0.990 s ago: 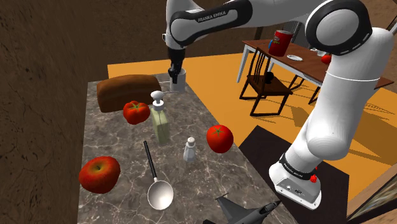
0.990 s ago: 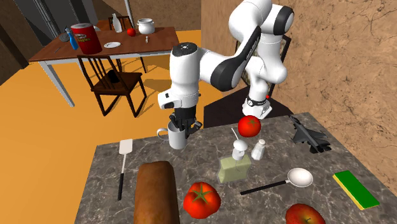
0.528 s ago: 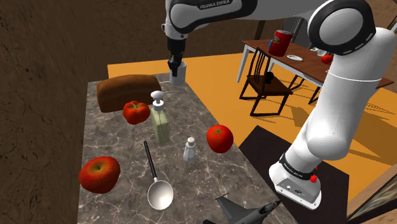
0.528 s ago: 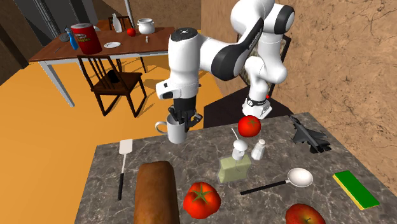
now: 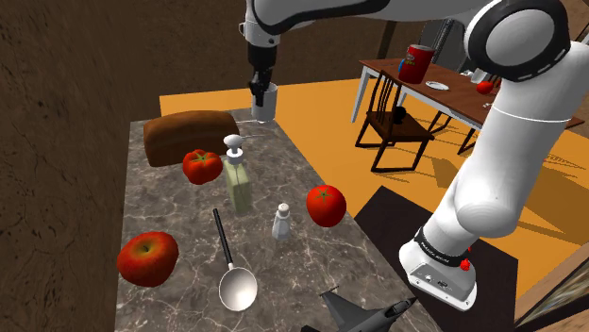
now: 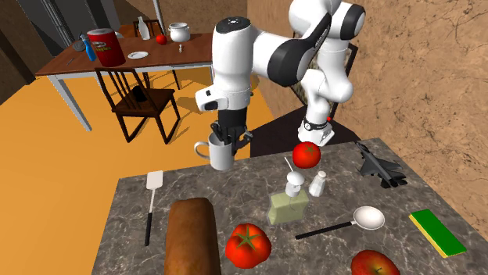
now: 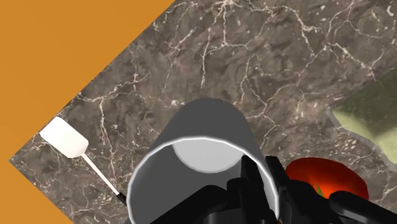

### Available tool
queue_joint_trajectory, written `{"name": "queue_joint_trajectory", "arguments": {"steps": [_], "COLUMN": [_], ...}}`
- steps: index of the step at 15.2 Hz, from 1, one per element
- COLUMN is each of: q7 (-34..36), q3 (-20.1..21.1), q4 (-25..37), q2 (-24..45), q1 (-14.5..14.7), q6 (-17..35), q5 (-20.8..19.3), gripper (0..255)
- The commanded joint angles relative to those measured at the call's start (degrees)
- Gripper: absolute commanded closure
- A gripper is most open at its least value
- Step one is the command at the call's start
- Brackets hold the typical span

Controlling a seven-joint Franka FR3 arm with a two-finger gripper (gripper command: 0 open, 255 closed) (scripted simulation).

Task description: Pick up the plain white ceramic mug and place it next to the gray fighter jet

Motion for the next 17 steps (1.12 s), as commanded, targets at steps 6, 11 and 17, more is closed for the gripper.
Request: {"name": "queue_joint_trajectory", "arguments": {"steps": [6, 11, 17], "q7": [6.7, 12.0, 18.7], "q3": [3.1, 6.0, 10.0], "q4": [-11.9, -18.4, -23.7], "q2": [-9.5, -15.1, -20.5], "q1": [3.6, 6.3, 9.7], "q6": [2.4, 3.2, 3.3], "q5": [0.6, 1.5, 3.1], "gripper": [255, 255, 255]}}
